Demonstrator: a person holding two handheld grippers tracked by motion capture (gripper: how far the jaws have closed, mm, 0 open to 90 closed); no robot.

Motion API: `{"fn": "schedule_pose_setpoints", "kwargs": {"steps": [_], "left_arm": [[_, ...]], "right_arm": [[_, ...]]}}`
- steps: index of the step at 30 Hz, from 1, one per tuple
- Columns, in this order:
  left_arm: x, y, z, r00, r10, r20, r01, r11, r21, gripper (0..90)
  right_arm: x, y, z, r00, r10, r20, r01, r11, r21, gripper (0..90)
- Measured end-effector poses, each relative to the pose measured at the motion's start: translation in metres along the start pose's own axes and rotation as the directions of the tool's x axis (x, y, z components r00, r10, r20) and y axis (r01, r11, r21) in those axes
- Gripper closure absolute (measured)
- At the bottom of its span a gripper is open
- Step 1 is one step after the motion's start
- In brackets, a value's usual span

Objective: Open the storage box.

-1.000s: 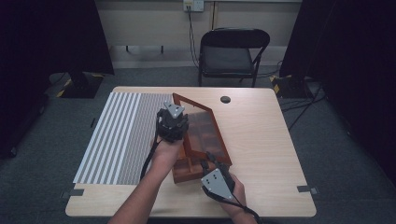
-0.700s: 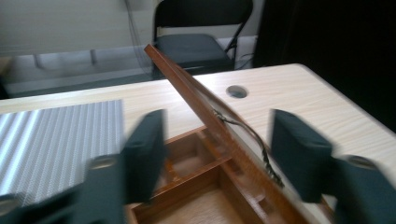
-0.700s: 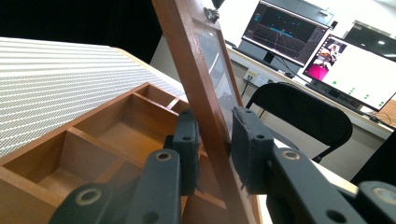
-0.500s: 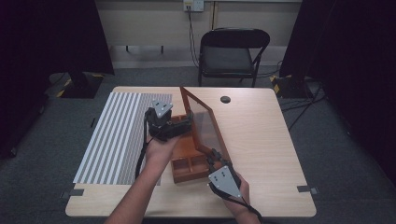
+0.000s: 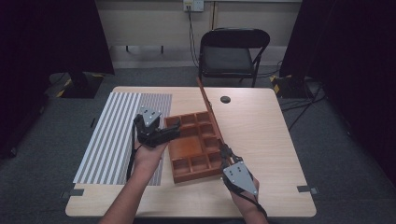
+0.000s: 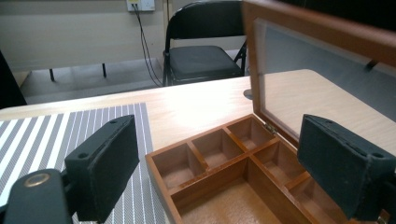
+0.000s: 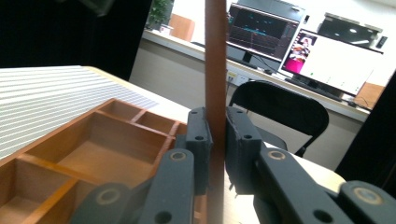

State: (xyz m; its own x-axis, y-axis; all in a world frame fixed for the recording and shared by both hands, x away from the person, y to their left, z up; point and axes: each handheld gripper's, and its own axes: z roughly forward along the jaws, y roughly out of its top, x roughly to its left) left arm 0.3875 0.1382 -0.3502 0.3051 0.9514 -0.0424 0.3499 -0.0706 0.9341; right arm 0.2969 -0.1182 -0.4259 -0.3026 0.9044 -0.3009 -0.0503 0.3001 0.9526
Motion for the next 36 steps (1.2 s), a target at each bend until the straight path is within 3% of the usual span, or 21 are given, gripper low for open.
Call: {"fn": "schedule_pose_setpoints", "kwargs": {"steps": [2, 11, 14, 19, 21, 26, 27, 32, 35, 36], "left_arm": [[0.003, -0.002, 0.000, 1.0000, -0.004, 0.004, 0.004, 1.0000, 0.007, 12.3], [0.007, -0.008, -0.001, 1.0000, 0.001, 0.003, -0.001, 0.9999, 0.013, 12.3], [0.008, -0.010, -0.002, 1.0000, 0.003, 0.007, -0.003, 0.9999, 0.014, 12.3], [0.012, -0.014, -0.002, 1.0000, 0.000, 0.001, 0.000, 0.9997, 0.024, 12.2], [0.014, -0.016, -0.002, 1.0000, -0.005, -0.002, 0.005, 0.9998, 0.021, 11.9], [0.018, -0.019, -0.004, 1.0000, 0.008, -0.004, -0.008, 0.9994, 0.035, 11.9], [0.018, -0.020, -0.003, 1.0000, -0.007, 0.000, 0.007, 0.9996, 0.028, 11.8], [0.024, -0.025, -0.005, 1.0000, -0.002, -0.002, 0.003, 0.9988, 0.049, 11.9], [0.027, -0.028, -0.006, 1.0000, -0.008, -0.004, 0.008, 0.9988, 0.048, 12.0], [0.027, -0.029, -0.006, 1.0000, -0.007, -0.003, 0.007, 0.9985, 0.053, 11.9]], "right_arm": [[-0.010, 0.000, -0.001, 0.9979, 0.064, -0.002, -0.064, 0.998, 0.001, 81.5], [-0.025, -0.004, -0.002, 0.9845, 0.175, -0.007, -0.176, 0.984, -0.005, 81.5], [-0.031, -0.005, -0.002, 0.9736, 0.228, -0.004, -0.228, 0.974, -0.005, 81.5], [-0.044, -0.010, -0.003, 0.9447, 0.328, -0.008, -0.328, 0.945, -0.005, 81.5], [-0.049, -0.012, -0.004, 0.9276, 0.374, -0.007, -0.374, 0.928, -0.005, 81.4], [-0.058, -0.017, -0.004, 0.8987, 0.438, -0.009, -0.438, 0.899, -0.004, 81.4], [-0.060, -0.018, -0.005, 0.8894, 0.457, -0.007, -0.457, 0.889, -0.003, 81.3], [-0.069, -0.023, -0.005, 0.8573, 0.515, -0.011, -0.515, 0.857, 0.000, 81.3], [-0.073, -0.027, -0.005, 0.8338, 0.552, -0.012, -0.552, 0.834, 0.000, 81.3], [-0.074, -0.028, -0.006, 0.8221, 0.569, -0.015, -0.569, 0.822, 0.001, 81.3]]}}
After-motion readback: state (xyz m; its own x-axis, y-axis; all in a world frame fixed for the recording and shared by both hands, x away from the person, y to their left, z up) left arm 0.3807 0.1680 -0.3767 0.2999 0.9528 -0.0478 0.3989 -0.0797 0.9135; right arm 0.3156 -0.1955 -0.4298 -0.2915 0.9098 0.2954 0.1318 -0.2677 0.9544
